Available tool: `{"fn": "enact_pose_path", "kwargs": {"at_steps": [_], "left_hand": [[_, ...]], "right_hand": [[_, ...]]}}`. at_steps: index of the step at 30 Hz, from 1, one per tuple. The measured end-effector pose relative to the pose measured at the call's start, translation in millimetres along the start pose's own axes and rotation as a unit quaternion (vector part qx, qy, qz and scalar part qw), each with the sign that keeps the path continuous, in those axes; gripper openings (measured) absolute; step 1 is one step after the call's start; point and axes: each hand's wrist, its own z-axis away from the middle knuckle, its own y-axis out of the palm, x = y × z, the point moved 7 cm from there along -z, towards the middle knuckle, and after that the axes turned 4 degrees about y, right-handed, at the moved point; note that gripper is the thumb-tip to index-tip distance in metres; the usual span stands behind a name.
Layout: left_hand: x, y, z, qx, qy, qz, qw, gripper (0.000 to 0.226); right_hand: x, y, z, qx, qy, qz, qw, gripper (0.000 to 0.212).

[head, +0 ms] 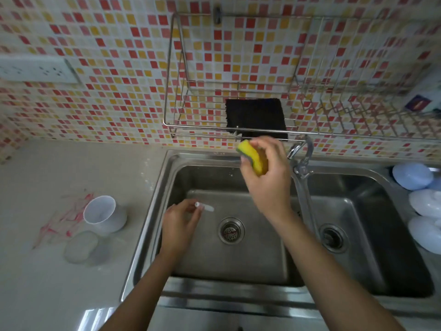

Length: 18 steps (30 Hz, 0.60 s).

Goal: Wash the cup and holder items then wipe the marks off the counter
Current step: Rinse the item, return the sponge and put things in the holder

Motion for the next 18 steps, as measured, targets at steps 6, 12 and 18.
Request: {"fn": "enact_pose_path", "kwargs": {"at_steps": [6,12,18], "left_hand": [[2.7,-53.6,3.1,-0.033,-0.010,0.046,0.998,0.008],[40.2,-117.1,-0.3,-0.072,-0.044,0.046,0.995,0.010],[85.8,-191.2,-12.1,-0.124,-0.066,-0.005,0.990,0.014]], "right_hand": [[42.4,59.4,-89.5,0.013,0.005,0.017,1.000,0.035],[1.8,151.4,-129.4,0.129,0.066,0.144,0.979,0.009],[-11.7,171.2,-123.4,0.180,0.118,0.232,0.949,0.023]]}}
